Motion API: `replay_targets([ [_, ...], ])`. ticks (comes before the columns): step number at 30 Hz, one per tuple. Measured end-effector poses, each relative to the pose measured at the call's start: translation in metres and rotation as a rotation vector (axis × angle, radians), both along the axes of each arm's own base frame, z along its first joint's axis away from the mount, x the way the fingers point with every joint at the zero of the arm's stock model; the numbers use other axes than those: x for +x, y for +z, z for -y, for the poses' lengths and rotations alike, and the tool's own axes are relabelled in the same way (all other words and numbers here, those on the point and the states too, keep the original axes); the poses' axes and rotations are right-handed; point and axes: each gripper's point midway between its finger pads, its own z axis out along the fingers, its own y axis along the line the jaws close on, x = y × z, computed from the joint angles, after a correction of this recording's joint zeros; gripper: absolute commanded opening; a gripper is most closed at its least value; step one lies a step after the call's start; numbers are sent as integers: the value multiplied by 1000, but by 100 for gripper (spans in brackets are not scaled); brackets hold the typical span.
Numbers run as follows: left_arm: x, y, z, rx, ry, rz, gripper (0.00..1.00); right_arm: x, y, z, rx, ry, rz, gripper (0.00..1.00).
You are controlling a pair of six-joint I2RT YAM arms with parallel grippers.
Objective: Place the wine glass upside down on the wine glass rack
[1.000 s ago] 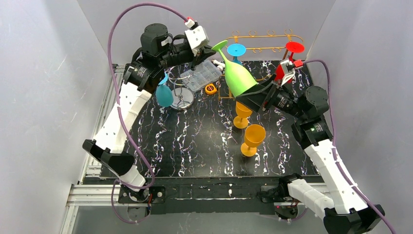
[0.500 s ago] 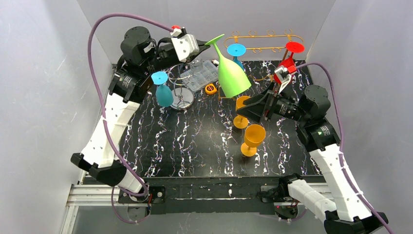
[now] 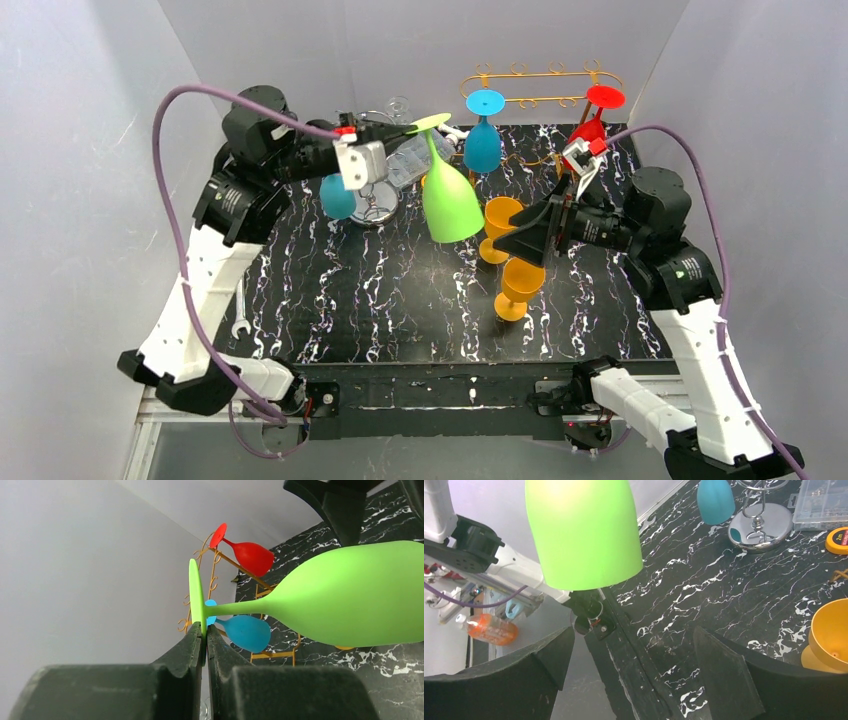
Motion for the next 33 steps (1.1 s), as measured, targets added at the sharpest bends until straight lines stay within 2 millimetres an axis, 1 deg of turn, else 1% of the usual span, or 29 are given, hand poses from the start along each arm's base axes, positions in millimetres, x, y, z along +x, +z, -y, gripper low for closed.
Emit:
replay_targets([
  [4, -25, -3, -9, 33, -44, 83, 0, -11, 4, 2, -14, 36, 29, 99],
  [7, -41, -10, -15, 60, -76, 153, 0, -18, 17, -2, 12, 90, 70, 98],
  [11, -54, -21, -19, 96, -112, 231, 0, -19, 39, -12, 125, 156, 112, 98],
  [14, -56, -27, -17, 117, -129, 277, 0, -17, 49, -18, 198, 202, 116, 98],
  [17, -54, -29, -15, 130, -134, 300, 0, -9, 53, -28, 222, 230, 119, 98],
  [22, -53, -28, -15, 135, -132, 323, 0, -3, 48, -57, 215, 293, 107, 98],
  [23, -52, -28, -15, 135, -130, 324, 0, -2, 48, -65, 209, 306, 110, 98],
  [28, -51, -28, -14, 136, -124, 328, 0, -10, 41, -102, 156, 356, 140, 98],
  [31, -52, -28, -14, 135, -127, 323, 0, -10, 37, -119, 125, 355, 178, 98],
  [33, -52, -28, -14, 134, -129, 320, 0, -11, 32, -126, 110, 355, 189, 98],
])
